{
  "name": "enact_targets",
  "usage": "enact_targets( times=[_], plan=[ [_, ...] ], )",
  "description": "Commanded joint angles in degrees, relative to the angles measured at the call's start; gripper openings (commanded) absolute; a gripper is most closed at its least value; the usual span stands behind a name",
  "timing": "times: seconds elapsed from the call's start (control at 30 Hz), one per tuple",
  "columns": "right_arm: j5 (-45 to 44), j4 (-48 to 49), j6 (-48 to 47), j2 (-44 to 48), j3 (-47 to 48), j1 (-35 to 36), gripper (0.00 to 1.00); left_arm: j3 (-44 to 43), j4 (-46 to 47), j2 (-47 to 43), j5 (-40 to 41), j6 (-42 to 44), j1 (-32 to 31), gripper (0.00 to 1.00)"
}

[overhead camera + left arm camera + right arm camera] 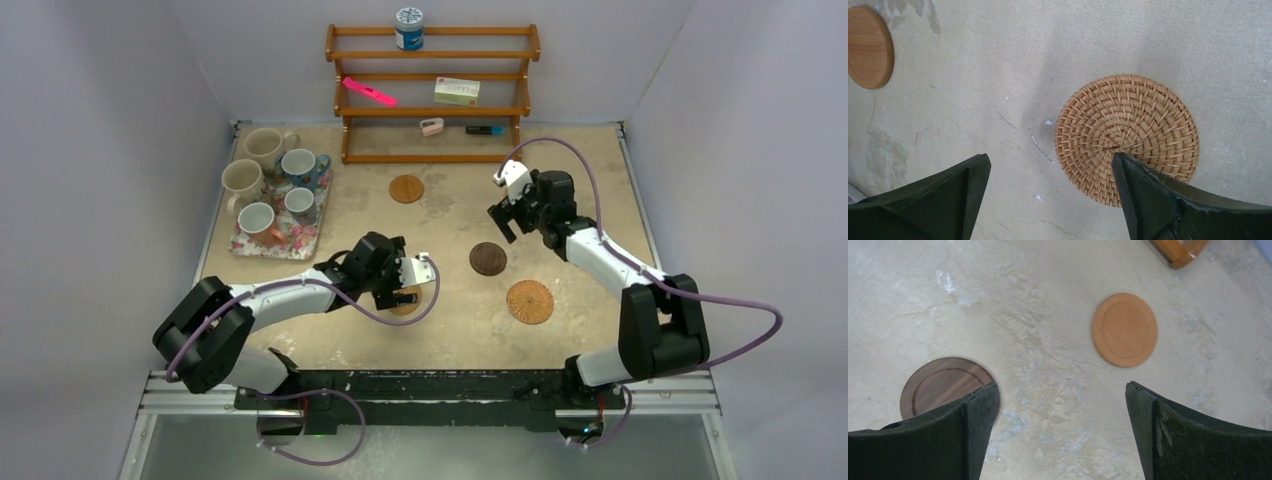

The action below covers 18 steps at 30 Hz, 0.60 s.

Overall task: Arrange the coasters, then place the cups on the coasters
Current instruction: Move the coaster to the center of the board.

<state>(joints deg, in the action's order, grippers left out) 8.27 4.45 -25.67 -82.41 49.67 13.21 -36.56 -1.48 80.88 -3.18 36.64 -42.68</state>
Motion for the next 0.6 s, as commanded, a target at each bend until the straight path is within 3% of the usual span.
enact_targets(
  times=[0.0,0.57],
  plan=[
    [1.6,-2.1,-5.1,0.7,-1.6,2.1,0.99,0.8,-2.9,-1.3,-1.1,0.1,1.1,1.0],
    [-5.5,4.5,-7.7,-11.1,-3.6,11.0,0.99,-2.8,-2.6,-10.1,-6.0,-3.6,3.0,1.0]
  ],
)
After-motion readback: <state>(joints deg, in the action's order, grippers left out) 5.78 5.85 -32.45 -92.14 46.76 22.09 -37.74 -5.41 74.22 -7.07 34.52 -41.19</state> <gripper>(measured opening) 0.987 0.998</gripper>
